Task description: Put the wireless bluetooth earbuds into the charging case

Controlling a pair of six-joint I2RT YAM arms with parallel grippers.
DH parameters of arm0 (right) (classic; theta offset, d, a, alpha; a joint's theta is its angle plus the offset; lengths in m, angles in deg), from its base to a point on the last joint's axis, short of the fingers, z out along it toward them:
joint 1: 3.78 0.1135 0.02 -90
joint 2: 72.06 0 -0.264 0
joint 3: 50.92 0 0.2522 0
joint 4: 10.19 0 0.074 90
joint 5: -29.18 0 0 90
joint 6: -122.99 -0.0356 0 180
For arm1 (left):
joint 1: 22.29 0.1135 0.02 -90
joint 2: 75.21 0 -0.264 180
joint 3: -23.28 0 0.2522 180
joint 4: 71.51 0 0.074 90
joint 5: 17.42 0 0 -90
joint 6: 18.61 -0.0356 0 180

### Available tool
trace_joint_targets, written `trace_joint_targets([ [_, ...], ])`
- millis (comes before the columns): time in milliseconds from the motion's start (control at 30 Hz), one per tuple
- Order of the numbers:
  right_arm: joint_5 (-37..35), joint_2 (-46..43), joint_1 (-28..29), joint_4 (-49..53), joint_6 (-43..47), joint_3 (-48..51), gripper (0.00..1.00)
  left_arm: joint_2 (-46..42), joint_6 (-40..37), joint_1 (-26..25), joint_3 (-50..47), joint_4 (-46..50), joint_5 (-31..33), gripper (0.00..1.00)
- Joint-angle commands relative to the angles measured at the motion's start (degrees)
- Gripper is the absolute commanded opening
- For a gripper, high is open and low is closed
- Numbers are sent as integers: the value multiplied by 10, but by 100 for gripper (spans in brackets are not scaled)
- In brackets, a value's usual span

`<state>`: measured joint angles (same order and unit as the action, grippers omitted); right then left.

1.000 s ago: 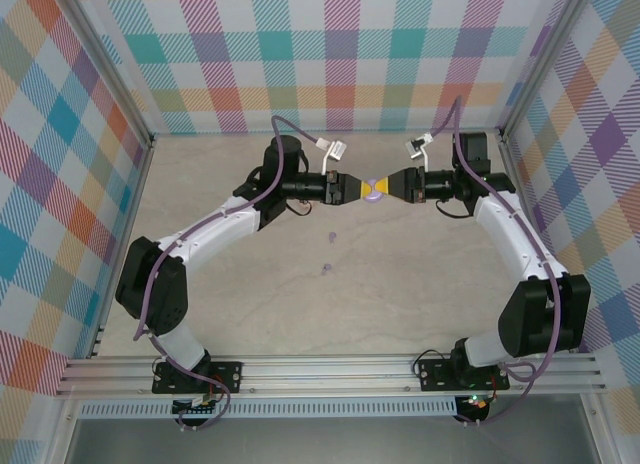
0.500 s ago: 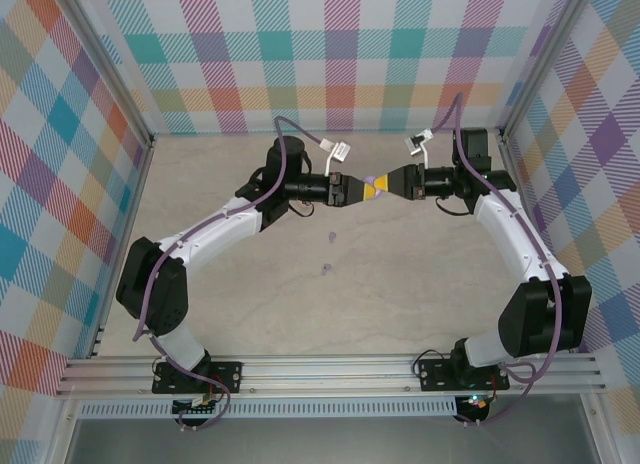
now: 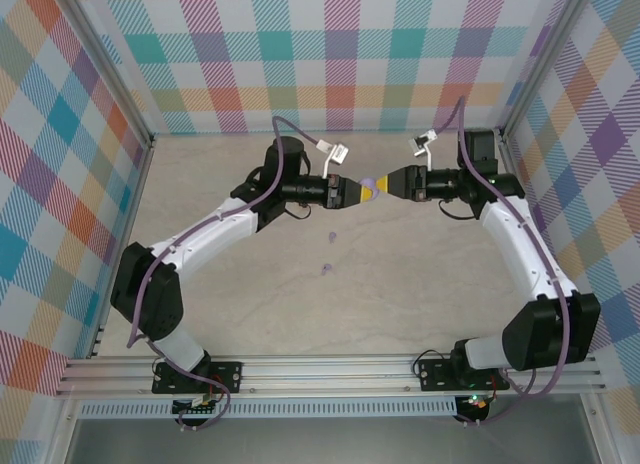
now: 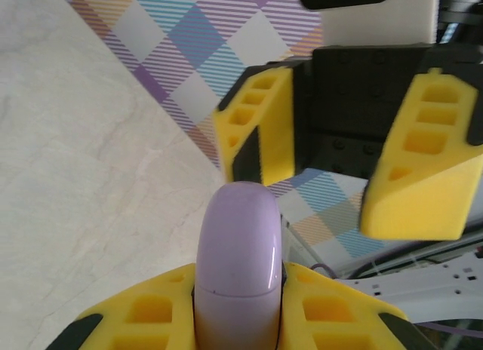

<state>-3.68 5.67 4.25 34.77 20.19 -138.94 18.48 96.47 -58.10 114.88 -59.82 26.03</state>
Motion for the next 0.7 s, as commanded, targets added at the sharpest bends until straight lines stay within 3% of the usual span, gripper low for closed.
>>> trace_joint_targets([
  [0,-36,-42,4,22,9,-19,55,-51,-88,-5,23,42,51,13],
  [200,-40,-78,11,58,25,-38,57,-155,-274,-27,-116,-97,125,8],
  [333,-60,-99,26,77,38,-49,58,-183,-340,-30,-127,-74,144,5],
  [667,-129,-106,105,114,68,-65,58,-198,-360,-30,-146,-112,82,6],
])
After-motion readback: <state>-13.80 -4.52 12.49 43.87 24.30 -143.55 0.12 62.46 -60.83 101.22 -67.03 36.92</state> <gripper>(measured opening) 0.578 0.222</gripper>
